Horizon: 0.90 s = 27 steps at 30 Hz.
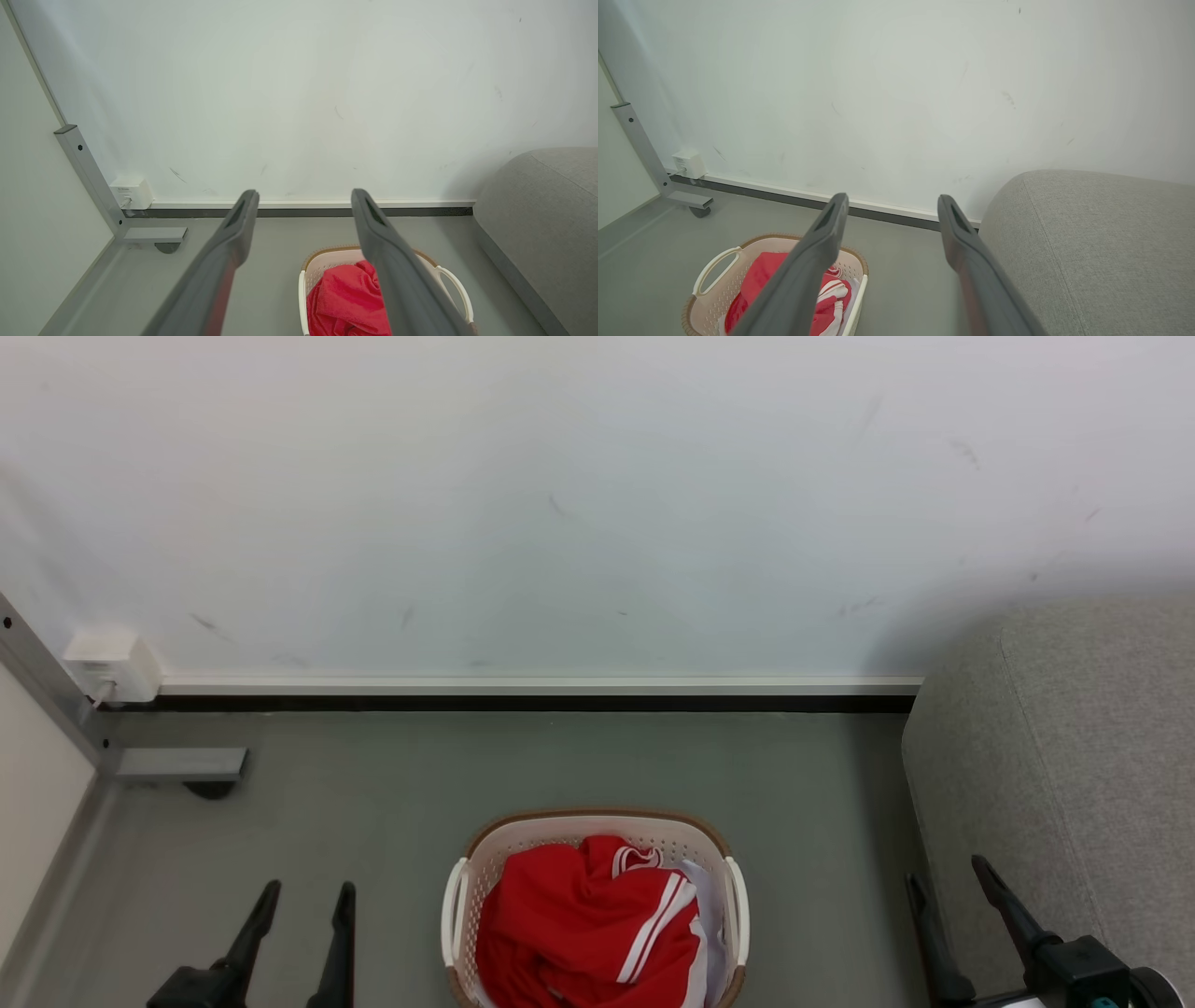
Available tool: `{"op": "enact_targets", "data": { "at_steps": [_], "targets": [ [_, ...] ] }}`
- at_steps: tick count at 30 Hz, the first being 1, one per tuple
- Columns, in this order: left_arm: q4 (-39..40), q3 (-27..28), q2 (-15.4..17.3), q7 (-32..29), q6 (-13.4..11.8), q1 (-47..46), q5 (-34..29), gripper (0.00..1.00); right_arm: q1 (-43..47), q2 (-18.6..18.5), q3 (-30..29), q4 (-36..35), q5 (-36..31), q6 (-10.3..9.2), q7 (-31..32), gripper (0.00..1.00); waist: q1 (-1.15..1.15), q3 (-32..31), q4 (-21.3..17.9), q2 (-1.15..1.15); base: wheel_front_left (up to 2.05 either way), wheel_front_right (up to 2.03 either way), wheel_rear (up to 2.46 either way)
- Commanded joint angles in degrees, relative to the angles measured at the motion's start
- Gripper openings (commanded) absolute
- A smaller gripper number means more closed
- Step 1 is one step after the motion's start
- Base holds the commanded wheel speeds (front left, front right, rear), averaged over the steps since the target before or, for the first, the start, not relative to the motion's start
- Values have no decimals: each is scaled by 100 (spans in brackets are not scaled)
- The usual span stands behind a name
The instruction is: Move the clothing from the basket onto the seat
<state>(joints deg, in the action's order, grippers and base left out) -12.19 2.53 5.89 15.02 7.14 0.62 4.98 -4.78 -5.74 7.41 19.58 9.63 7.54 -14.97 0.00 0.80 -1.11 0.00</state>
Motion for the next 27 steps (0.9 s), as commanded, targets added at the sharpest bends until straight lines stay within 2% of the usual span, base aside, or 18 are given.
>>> {"op": "enact_targets", "data": {
  "at_steps": [1, 16, 27],
  "targets": [
    [0, 26, -17, 16, 20, 72, -50, 100, -17, -52, 2, 9, -51, -10, -27, 100, 0, 1, 1, 0, 0, 0, 0],
    [-27, 23, -66, 15, 36, 5, 125, 100, -90, -6, -53, -37, 67, -10, -20, 100, 0, 102, -46, 0, 0, 0, 0],
    [-121, -612, 140, 15, 38, -885, 298, 100, -592, 51, -126, -370, 94, -10, -18, 100, 0, 1109, -219, 0, 0, 0, 0]
  ]
}}
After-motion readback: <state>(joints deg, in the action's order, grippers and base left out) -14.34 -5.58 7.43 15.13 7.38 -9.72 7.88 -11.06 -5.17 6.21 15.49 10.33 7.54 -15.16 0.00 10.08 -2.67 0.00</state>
